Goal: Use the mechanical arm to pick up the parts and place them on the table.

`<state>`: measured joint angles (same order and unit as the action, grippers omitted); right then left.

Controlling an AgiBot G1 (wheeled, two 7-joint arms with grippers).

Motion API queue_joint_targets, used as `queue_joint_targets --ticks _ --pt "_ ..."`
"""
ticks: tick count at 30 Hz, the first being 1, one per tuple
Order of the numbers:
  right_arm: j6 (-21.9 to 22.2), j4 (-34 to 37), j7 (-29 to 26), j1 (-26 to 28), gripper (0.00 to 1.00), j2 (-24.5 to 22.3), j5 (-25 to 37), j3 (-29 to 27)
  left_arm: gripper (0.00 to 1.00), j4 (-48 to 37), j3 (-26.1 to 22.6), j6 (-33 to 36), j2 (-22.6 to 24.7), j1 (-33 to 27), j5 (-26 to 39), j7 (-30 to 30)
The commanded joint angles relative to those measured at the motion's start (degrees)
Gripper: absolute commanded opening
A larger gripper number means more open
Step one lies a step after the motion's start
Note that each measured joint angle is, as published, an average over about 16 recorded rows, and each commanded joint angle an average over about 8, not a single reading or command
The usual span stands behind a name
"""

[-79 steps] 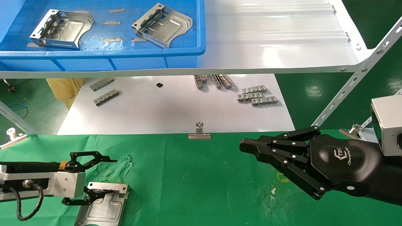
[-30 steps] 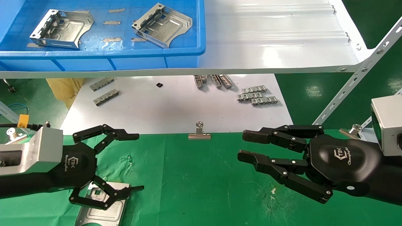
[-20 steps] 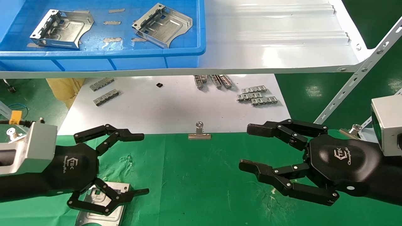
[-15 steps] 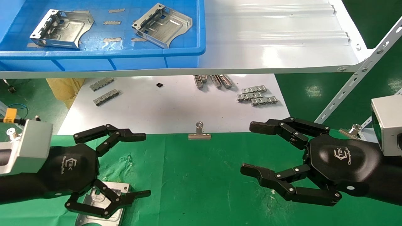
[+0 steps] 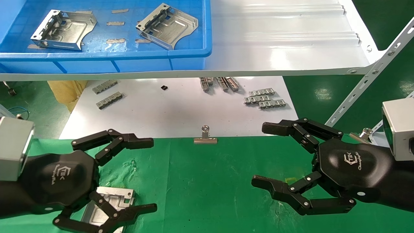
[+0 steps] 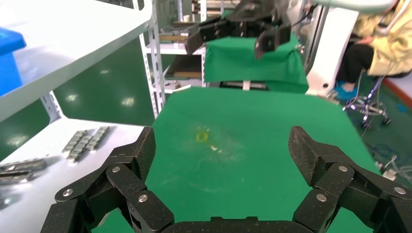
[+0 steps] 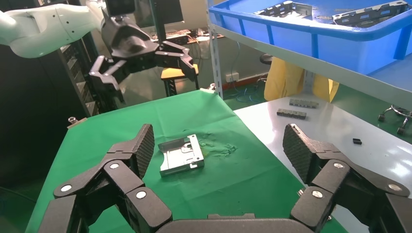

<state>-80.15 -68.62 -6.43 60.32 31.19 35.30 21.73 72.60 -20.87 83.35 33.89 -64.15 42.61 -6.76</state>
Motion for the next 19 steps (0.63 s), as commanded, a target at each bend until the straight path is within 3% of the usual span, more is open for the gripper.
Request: queue_joint_targets --ticks 1,10,19 --pt "0.0 0.0 0.0 0.0 1.0 0.0 0.0 0.0 1.0 0.2 1.2 0.6 0.3 0.6 -0.2 -1.0" --pt "0.0 0.0 0.0 0.0 1.0 0.0 0.0 0.0 1.0 1.1 5.5 2.7 1.3 2.9 -0.9 -4.4" --pt "0.0 0.0 0.0 0.0 1.0 0.0 0.0 0.0 1.0 1.2 5.8 2.9 1.4 3.2 -1.0 -4.5"
